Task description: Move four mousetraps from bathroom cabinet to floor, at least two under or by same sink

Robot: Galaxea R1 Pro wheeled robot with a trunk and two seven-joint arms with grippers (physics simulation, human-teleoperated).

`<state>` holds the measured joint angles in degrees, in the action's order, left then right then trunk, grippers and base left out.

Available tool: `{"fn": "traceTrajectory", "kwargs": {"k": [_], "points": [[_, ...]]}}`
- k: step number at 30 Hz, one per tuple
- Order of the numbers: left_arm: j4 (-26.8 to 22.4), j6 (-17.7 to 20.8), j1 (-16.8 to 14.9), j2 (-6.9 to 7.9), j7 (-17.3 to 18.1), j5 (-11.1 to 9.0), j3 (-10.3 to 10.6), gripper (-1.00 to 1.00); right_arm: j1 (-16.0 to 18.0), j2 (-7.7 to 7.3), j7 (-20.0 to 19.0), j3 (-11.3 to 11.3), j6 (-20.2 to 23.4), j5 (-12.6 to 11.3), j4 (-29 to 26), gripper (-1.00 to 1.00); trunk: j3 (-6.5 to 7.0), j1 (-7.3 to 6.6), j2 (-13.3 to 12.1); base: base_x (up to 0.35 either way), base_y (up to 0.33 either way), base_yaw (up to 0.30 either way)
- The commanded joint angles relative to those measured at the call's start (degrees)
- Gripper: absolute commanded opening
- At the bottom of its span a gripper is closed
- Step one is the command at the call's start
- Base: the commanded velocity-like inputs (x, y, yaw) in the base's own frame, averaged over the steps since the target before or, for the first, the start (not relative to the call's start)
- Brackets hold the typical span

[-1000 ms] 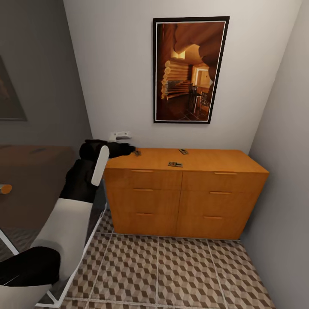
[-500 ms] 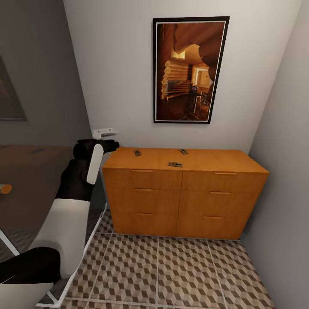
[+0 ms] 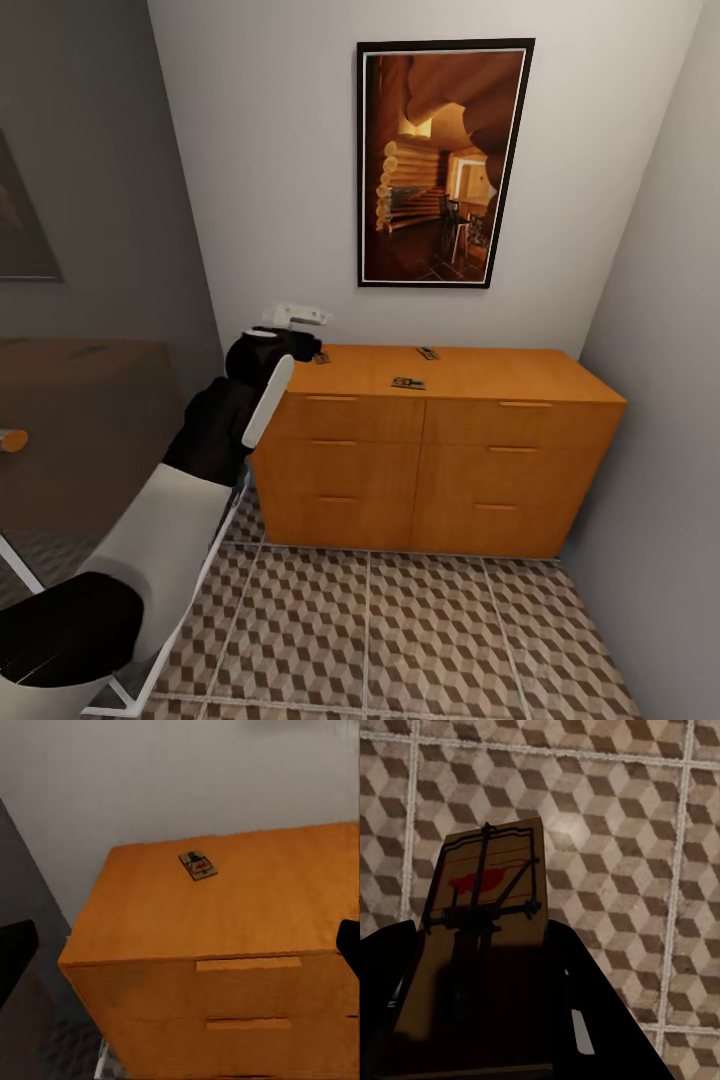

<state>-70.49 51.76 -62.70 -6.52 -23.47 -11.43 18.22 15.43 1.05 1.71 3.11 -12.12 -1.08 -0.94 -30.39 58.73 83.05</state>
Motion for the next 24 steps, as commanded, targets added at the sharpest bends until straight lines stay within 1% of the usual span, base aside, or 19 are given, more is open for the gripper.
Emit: {"fn": "traceTrajectory", "kwargs": {"k": [1, 4, 8, 14, 16, 19, 20, 21, 22, 23, 24], "points": [[0.03, 0.18, 0.09, 0.02, 2.62, -0.5, 0.98, 1.0, 0.04, 0.01, 0.13, 0.32, -0.18, -0.15, 0.06, -1.0, -0.06, 0.0, 0.03, 0.0, 0.0, 0.0], [0.06, 0.24, 0.22, 0.06, 5.73, -0.51, 1.53, 1.0, 0.04, 0.01, 0.13, 0.32, -0.18, -0.15, 0.07, -1.0, -0.06, 0.0, 0.03, 0.0, 0.0, 0.0], [0.02, 0.26, 0.42, 0.14, 7.39, -0.52, 1.78, 1.0, 0.04, 0.03, 0.13, 0.32, -0.18, -0.15, 0.09, -1.0, -0.06, 0.0, 0.03, 0.0, 0.0, 0.0], [-0.12, 0.27, 0.87, 0.38, 8.1, -0.48, 1.79, 1.0, 0.04, 0.02, 0.13, 0.32, -0.18, -0.15, 0.12, -1.0, -0.06, 0.0, 0.03, 0.0, 0.0, 0.0], [-0.27, 0.27, 1.14, 0.46, 8.17, -0.5, 1.48, 1.0, 0.04, 0.01, 0.13, 0.32, -0.18, -0.15, 0.13, -1.0, -0.06, 0.0, 0.03, 0.0, 0.0, 0.0], [-0.38, 0.24, 1.3, 0.5, 8.19, -0.67, 0.53, 1.0, 0.04, 0.01, 0.13, 0.32, -0.18, -0.15, 0.14, -1.0, -0.06, 0.0, 0.03, 0.0, 0.0, 0.0], [-0.43, 0.22, 1.37, 0.52, 8.22, -1.05, -0.52, 1.0, 0.04, 0.01, 0.13, 0.32, -0.18, -0.15, 0.13, -1.0, -0.06, 0.0, 0.03, 0.0, 0.0, 0.0], [-0.45, 0.22, 1.4, 0.53, 8.23, -1.33, -1.11, 1.0, 0.04, 0.01, 0.13, 0.32, -0.18, -0.15, 0.13, -1.0, -0.06, 0.0, 0.03, 0.0, 0.0, 0.0], [-0.48, 0.17, 1.45, 0.53, 8.24, -2.16, -2.4, 1.0, 0.04, 0.01, 0.13, 0.32, -0.18, -0.15, 0.14, -1.0, -0.06, 0.0, 0.03, 0.0, 0.0, 0.0], [-0.49, 0.16, 1.47, 0.54, 8.25, -2.57, -2.94, 1.0, 0.04, 0.01, 0.13, 0.32, -0.18, -0.15, 0.14, -1.0, -0.06, 0.0, 0.03, 0.0, 0.0, 0.0], [-0.48, 0.14, 1.49, 0.54, 8.26, -3.52, -3.94, 1.0, 0.04, 0.01, 0.13, 0.32, -0.18, -0.15, 0.14, -1.0, -0.06, 0.0, 0.03, 0.0, 0.0, 0.0]]}}
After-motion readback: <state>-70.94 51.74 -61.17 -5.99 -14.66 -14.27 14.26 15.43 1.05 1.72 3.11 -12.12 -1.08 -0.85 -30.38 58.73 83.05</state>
